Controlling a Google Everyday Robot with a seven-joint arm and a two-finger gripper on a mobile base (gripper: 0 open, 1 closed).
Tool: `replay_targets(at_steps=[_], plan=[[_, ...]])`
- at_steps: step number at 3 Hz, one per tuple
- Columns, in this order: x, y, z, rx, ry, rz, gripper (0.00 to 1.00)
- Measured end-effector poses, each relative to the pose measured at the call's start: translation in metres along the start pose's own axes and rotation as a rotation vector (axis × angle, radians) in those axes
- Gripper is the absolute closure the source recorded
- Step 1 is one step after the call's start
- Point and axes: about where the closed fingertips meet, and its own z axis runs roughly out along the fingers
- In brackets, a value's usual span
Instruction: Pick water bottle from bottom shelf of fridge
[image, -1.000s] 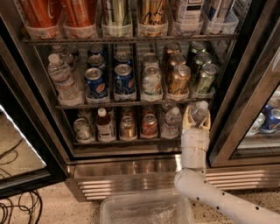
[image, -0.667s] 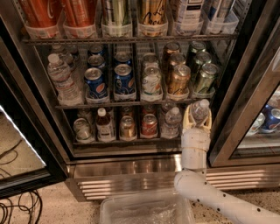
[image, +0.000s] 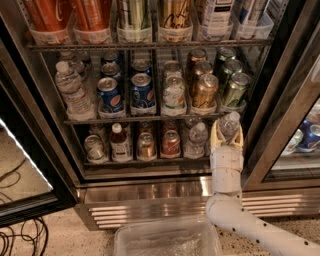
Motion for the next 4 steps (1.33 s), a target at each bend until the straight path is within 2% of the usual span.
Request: replay_targets(at_steps=[1,2,3,4], plan=[[0.006,0.016,0.001,-0.059,0.034,0.003,1.0],[0.007,0.016,0.001,-0.059,0.034,0.003,1.0],[-0.001,0.024,-0.006,-0.13,0.042,0.027,1.0],[-0.006,0.031,-0.012,-0.169,0.039,0.039,1.0]])
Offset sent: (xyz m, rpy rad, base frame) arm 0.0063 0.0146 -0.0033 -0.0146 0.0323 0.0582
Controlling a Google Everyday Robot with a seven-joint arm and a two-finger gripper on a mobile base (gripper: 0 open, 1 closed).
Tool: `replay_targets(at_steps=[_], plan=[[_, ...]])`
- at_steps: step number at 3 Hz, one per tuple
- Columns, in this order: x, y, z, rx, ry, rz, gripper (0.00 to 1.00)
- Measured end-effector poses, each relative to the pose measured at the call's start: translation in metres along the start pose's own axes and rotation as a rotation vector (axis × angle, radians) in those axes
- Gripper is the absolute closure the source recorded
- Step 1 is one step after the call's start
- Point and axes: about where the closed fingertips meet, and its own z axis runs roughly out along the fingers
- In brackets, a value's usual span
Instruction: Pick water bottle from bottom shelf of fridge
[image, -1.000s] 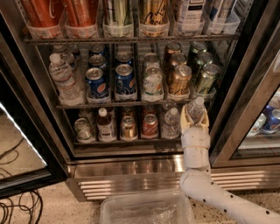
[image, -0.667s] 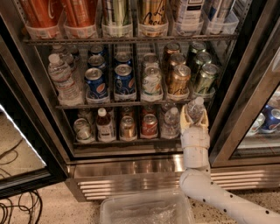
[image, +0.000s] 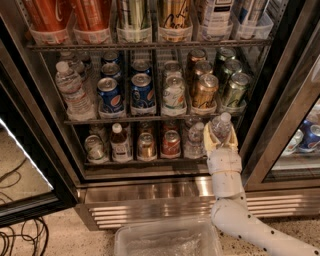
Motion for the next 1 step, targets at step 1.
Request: replay_targets(at_steps=[1], plan=[[0.0,0.0,0.0,0.0,0.0,0.0,1.0]])
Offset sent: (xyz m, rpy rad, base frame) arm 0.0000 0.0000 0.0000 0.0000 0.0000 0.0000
